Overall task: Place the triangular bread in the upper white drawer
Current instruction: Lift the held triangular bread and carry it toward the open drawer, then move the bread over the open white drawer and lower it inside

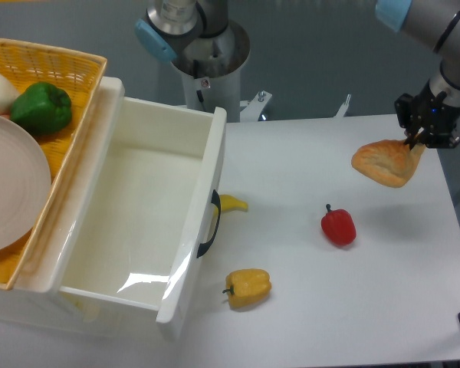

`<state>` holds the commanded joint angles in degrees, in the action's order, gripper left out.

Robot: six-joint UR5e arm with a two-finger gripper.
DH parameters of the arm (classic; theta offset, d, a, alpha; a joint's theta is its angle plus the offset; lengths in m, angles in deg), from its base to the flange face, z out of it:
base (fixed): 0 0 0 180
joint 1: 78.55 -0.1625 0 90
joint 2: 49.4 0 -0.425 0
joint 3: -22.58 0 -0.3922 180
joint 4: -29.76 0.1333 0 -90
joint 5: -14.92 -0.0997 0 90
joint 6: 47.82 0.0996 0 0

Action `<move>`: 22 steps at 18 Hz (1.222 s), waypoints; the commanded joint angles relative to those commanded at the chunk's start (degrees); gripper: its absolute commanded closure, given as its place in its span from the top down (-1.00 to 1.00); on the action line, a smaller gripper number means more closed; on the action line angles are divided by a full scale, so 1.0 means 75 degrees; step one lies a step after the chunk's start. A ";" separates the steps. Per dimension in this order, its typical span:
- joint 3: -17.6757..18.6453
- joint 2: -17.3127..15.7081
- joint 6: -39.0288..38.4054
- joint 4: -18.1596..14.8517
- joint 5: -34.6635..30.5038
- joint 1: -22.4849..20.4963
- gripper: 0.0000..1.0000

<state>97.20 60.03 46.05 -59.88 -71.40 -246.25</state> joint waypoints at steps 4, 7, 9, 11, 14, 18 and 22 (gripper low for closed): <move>0.0000 -0.0223 -0.0608 -0.0223 0.0702 0.0012 -1.00; 0.0000 -0.0422 -0.1125 -0.0445 0.1218 0.0035 -1.00; 0.0000 -0.0551 -0.1278 -0.0656 0.1500 0.0058 -1.00; 0.0023 -0.0726 -0.1523 -0.0832 0.1898 0.0059 -1.00; 0.0082 -0.0938 -0.1910 -0.1020 0.2180 0.0304 -1.00; 0.0141 -0.1090 -0.2846 -0.1020 0.2461 0.0843 -1.00; 0.0152 -0.1207 -0.3480 -0.1020 0.3011 0.1160 -1.00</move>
<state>98.34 50.98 19.95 -67.53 -48.82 -237.55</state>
